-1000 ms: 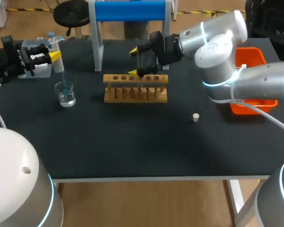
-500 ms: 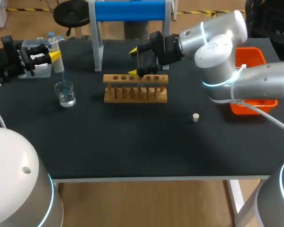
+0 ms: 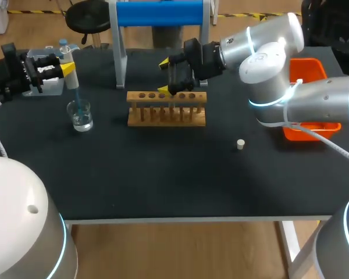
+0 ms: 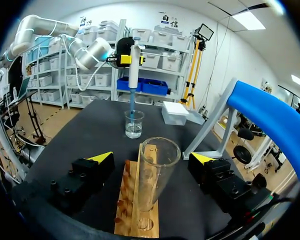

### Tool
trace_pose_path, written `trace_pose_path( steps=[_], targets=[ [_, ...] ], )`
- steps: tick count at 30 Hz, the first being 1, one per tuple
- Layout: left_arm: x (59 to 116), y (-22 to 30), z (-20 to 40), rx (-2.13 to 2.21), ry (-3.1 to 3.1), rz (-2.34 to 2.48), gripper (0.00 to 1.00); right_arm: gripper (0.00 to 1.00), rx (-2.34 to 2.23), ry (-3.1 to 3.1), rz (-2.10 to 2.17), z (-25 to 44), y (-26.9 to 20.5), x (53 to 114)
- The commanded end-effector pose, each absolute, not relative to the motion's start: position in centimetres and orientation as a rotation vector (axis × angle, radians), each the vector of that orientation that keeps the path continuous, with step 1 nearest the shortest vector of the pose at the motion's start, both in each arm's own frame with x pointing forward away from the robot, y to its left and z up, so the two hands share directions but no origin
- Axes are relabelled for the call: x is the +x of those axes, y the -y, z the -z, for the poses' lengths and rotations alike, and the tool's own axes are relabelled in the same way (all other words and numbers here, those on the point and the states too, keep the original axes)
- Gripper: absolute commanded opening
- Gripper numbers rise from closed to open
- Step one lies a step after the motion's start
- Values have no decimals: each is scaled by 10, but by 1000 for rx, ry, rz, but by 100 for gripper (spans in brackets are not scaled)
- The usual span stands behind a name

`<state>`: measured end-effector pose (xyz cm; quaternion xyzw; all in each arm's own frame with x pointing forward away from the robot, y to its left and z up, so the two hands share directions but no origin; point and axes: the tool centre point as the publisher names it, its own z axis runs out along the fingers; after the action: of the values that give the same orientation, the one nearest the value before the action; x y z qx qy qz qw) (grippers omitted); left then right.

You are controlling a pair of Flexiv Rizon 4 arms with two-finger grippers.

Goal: Invert the test tube, pick up the pipette, mount the tip to pipette, aspirate from beaker and dispense into the tube, eject the tip, return the pipette, and cap with the stopper.

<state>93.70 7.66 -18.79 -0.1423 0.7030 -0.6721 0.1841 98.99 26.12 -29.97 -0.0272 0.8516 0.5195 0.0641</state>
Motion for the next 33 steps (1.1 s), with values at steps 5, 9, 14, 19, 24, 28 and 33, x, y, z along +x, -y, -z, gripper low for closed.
trace_pose_path(
  steps=[5, 9, 14, 19, 24, 28, 33],
  targets=[
    [932, -68, 150, -447, -2031, 1825, 0, 100, -80, -2571, -1566, 299, -261, 989],
    [929, -63, 128, -434, -2031, 1807, 0, 100, -80, -2571, -1566, 299, -261, 989],
    [926, -51, 98, -399, -2033, 1794, 0, 100, -80, -2571, -1566, 299, -261, 989],
    [927, -29, 69, -376, -2049, 1840, 0, 100, -80, -2571, -1566, 299, -261, 989],
    [932, 0, 43, -322, -2066, 1884, 0, 100, -80, -2571, -1566, 299, -261, 989],
    [936, 24, 29, -256, -2084, 1893, 0, 100, -80, -2571, -1566, 299, -261, 989],
    [944, 50, 20, -191, -2092, 1938, 0, 100, -80, -2571, -1566, 299, -261, 989]
  ],
)
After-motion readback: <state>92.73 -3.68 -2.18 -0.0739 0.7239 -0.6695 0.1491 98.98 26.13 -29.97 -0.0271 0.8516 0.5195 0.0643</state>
